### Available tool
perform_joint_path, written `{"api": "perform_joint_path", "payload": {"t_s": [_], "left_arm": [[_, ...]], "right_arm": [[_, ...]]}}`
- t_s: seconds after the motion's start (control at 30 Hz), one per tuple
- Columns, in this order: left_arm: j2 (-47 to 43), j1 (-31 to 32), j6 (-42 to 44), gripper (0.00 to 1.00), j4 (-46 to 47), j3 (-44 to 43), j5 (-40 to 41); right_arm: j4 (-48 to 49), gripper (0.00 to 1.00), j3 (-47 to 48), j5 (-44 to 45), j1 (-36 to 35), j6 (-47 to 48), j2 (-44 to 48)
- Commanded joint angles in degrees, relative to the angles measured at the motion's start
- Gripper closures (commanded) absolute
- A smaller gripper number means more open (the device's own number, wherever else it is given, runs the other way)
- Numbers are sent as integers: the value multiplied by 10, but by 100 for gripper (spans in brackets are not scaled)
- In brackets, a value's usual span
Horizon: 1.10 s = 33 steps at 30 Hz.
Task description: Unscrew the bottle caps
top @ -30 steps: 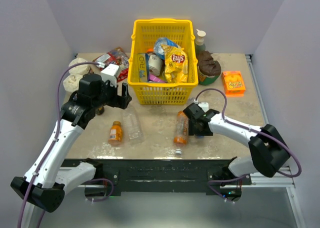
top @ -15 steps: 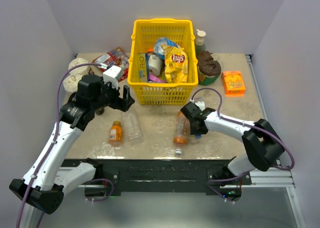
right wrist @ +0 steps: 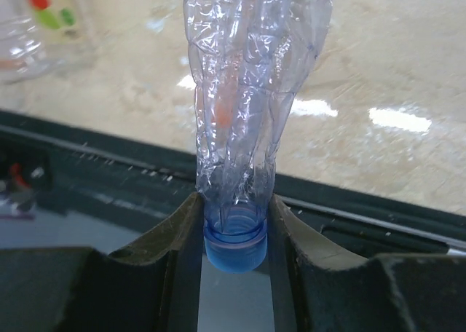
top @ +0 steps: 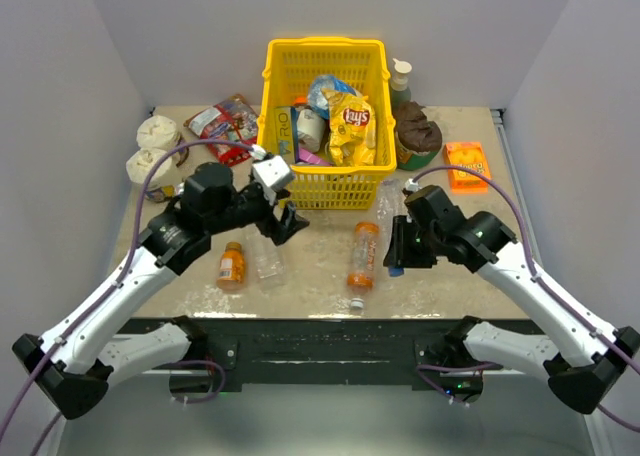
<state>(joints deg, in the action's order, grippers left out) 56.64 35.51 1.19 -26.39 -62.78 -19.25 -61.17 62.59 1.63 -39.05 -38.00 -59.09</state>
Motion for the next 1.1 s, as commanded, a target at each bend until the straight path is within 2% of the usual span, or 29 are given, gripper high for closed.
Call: {"api": "perform_joint_path", "payload": {"t_s": [0.0, 0.17, 0.33, 0.43, 0.57, 0.67, 0.77, 1.07], "left_arm": [[37, 116, 90, 18, 67, -8, 17], [33, 233, 151, 16, 125, 55, 131], [26, 274, 173, 15, 131, 88, 103], [29, 325, 199, 14, 118, 93, 139], [36, 390, 240, 14, 129, 98, 228], [34, 416, 269, 13, 149, 106, 290], [40, 417, 296, 12, 154, 107, 276], [87, 418, 304, 11, 147, 90, 215]], "right_arm": [[-105, 93, 57, -160, -1, -7, 11], [-131, 94, 75, -302, 0, -10, 26], [-128, 95, 69, -394, 0, -23, 43], [-106, 97, 49, -464, -1, -37, 55], [-114, 99, 50, -493, -1, -23, 44], [-131, 99, 61, -497, -1, 0, 26], [-133, 99, 66, -511, 0, 12, 12], [-164, 100, 78, -535, -1, 64, -20]]}}
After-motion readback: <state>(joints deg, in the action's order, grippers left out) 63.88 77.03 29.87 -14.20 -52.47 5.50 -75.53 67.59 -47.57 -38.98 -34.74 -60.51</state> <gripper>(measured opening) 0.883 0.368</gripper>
